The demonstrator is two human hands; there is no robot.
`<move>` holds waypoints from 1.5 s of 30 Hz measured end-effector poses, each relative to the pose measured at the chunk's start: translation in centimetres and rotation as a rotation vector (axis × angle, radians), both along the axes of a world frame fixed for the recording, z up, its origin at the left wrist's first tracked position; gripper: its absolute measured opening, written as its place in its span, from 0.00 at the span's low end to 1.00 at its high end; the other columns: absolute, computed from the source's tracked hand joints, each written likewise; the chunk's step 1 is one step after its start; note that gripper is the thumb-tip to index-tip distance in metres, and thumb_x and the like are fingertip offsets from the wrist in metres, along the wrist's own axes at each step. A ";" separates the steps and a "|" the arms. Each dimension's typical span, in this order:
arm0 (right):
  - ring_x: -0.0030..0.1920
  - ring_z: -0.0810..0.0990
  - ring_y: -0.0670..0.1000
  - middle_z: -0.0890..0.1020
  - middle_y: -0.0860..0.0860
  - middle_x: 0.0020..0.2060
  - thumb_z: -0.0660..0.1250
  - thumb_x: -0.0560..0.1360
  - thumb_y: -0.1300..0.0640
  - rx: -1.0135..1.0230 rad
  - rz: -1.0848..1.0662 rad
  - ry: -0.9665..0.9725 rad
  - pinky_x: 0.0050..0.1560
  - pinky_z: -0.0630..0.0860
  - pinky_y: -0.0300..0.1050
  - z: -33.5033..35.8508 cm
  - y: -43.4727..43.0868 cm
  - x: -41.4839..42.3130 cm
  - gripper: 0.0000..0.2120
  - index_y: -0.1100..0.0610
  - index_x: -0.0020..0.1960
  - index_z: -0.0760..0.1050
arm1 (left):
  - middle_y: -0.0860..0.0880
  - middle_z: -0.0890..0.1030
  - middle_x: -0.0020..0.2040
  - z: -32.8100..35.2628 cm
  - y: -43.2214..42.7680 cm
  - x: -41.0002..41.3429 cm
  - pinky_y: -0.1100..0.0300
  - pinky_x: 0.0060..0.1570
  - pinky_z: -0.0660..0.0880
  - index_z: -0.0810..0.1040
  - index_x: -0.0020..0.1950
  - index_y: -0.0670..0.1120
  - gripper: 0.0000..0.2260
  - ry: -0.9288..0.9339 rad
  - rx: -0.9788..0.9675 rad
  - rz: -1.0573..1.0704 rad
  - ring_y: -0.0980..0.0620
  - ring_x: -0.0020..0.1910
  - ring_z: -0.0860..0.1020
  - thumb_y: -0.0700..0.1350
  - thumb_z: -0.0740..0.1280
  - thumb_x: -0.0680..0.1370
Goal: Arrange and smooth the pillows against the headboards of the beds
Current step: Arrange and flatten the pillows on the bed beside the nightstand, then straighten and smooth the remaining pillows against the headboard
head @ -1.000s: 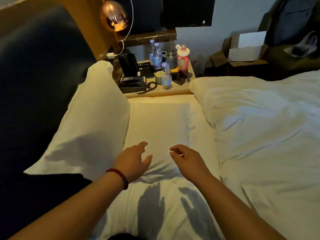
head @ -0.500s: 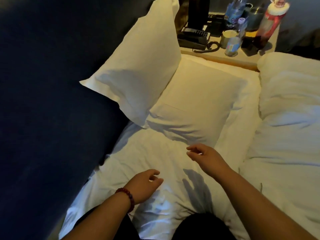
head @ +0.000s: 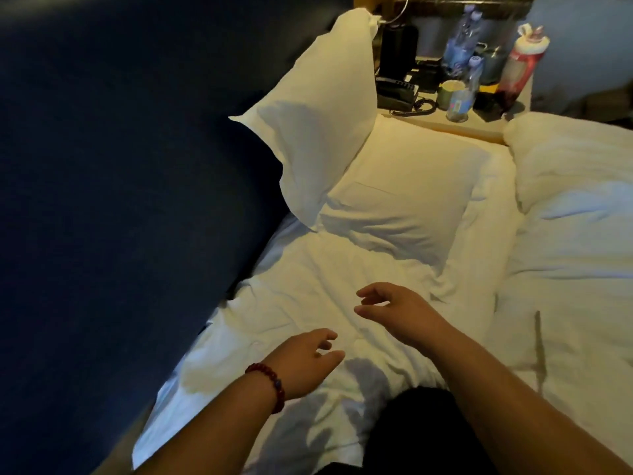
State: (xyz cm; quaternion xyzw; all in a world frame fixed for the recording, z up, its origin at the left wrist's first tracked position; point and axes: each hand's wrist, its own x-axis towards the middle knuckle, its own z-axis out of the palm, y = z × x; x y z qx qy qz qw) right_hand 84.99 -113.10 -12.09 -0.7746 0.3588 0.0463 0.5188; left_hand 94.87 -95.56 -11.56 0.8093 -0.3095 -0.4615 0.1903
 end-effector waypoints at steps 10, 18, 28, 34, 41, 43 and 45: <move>0.48 0.80 0.46 0.82 0.45 0.49 0.70 0.74 0.46 -0.002 0.004 -0.015 0.49 0.74 0.40 4.9 19.0 -2.2 0.13 0.47 0.58 0.78 | 0.49 0.73 0.69 3.0 18.5 0.2 0.58 0.63 0.72 0.67 0.73 0.51 0.21 -0.102 -0.073 -0.231 0.52 0.64 0.74 0.54 0.62 0.80; 0.58 0.78 0.49 0.79 0.50 0.61 0.69 0.75 0.44 -0.008 0.140 0.312 0.59 0.71 0.41 1.1 29.6 -5.0 0.23 0.49 0.68 0.73 | 0.49 0.77 0.64 -1.7 26.3 0.2 0.62 0.60 0.71 0.71 0.69 0.50 0.20 -0.060 0.108 -0.288 0.52 0.60 0.76 0.54 0.64 0.79; 0.64 0.75 0.52 0.76 0.51 0.66 0.69 0.74 0.43 0.040 0.162 0.573 0.63 0.69 0.43 -1.7 34.2 -11.1 0.28 0.50 0.71 0.69 | 0.47 0.79 0.63 -6.3 31.5 -1.8 0.66 0.56 0.69 0.75 0.66 0.47 0.16 0.025 0.199 -0.362 0.52 0.60 0.77 0.49 0.63 0.80; 0.61 0.76 0.50 0.78 0.50 0.64 0.70 0.74 0.43 -0.023 0.081 0.474 0.60 0.69 0.40 -0.6 33.6 -14.2 0.26 0.49 0.69 0.72 | 0.47 0.80 0.61 -6.5 29.8 -3.7 0.69 0.51 0.68 0.75 0.66 0.47 0.16 0.025 0.131 -0.375 0.55 0.54 0.77 0.48 0.65 0.79; 0.54 0.79 0.47 0.80 0.47 0.59 0.70 0.73 0.42 -0.091 0.049 0.264 0.57 0.73 0.42 1.8 30.4 -20.9 0.23 0.47 0.65 0.74 | 0.46 0.82 0.55 -4.5 26.1 -11.0 0.61 0.54 0.73 0.78 0.62 0.46 0.13 -0.065 -0.024 -0.190 0.50 0.53 0.79 0.47 0.66 0.79; 0.53 0.79 0.47 0.80 0.47 0.58 0.70 0.73 0.43 -0.127 0.044 0.198 0.58 0.74 0.43 2.6 29.2 -24.0 0.22 0.47 0.65 0.75 | 0.46 0.82 0.54 -3.8 25.3 -14.9 0.60 0.53 0.73 0.78 0.62 0.46 0.12 -0.065 -0.058 -0.149 0.50 0.53 0.80 0.47 0.66 0.79; 0.53 0.79 0.46 0.81 0.47 0.57 0.71 0.74 0.44 -0.151 0.043 0.155 0.57 0.75 0.44 3.1 28.0 -27.7 0.20 0.47 0.64 0.76 | 0.48 0.82 0.54 -3.2 24.8 -19.6 0.61 0.53 0.74 0.77 0.61 0.48 0.12 -0.047 -0.070 -0.128 0.51 0.53 0.80 0.48 0.66 0.79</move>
